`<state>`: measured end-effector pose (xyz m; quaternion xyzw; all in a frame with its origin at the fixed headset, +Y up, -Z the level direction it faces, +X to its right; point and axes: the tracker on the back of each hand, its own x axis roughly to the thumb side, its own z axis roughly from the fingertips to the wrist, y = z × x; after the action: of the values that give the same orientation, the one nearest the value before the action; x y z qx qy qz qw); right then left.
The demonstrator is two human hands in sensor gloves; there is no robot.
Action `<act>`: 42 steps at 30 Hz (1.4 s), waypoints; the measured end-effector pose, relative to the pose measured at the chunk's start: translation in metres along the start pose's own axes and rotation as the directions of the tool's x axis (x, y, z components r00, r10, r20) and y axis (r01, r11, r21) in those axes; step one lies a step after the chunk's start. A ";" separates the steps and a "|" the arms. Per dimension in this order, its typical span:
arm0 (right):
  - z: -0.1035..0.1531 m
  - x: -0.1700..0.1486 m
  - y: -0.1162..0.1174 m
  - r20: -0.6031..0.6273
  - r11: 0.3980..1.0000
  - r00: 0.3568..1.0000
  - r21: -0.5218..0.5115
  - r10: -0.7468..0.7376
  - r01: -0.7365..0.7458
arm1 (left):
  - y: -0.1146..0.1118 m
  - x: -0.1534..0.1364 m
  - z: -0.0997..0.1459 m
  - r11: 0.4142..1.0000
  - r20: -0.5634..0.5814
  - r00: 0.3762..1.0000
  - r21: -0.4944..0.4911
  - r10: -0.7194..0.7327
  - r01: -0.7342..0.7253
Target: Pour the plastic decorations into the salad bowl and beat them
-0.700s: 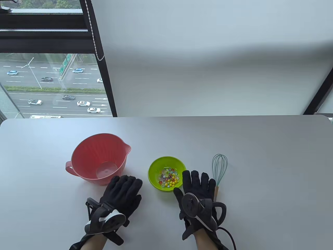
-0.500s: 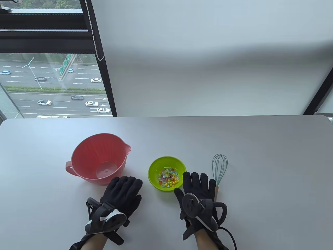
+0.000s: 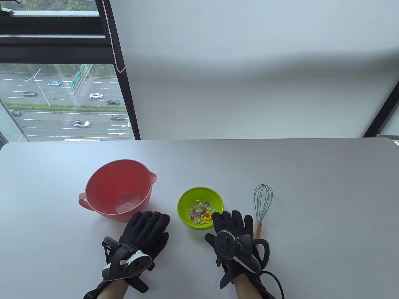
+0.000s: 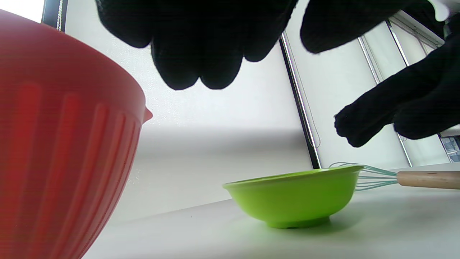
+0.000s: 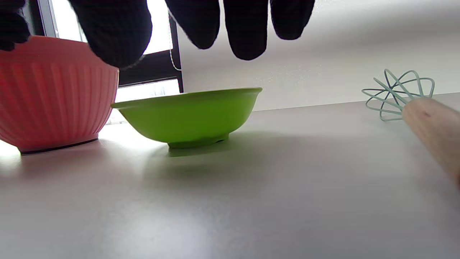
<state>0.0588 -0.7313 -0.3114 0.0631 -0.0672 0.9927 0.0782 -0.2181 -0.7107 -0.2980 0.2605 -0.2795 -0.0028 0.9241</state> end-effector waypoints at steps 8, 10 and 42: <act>-0.021 0.026 0.020 0.027 0.982 0.983 0.054 0.182 -0.183 | 0.000 0.001 -0.001 1.000 0.003 1.000 -0.019 -0.011 0.011; -0.026 0.030 0.023 0.026 0.975 0.976 0.034 0.217 -0.218 | -0.001 0.002 -0.002 1.000 0.004 1.000 -0.025 -0.009 0.009; 0.024 0.063 -0.017 0.238 0.929 0.966 -0.370 0.100 -0.005 | 0.002 0.044 -0.005 0.972 0.154 0.962 0.097 -0.226 0.213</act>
<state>0.0031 -0.7087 -0.2774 0.1716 -0.2620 0.9482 0.0528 -0.1790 -0.7132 -0.2781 0.3253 -0.3239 -0.1154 0.8809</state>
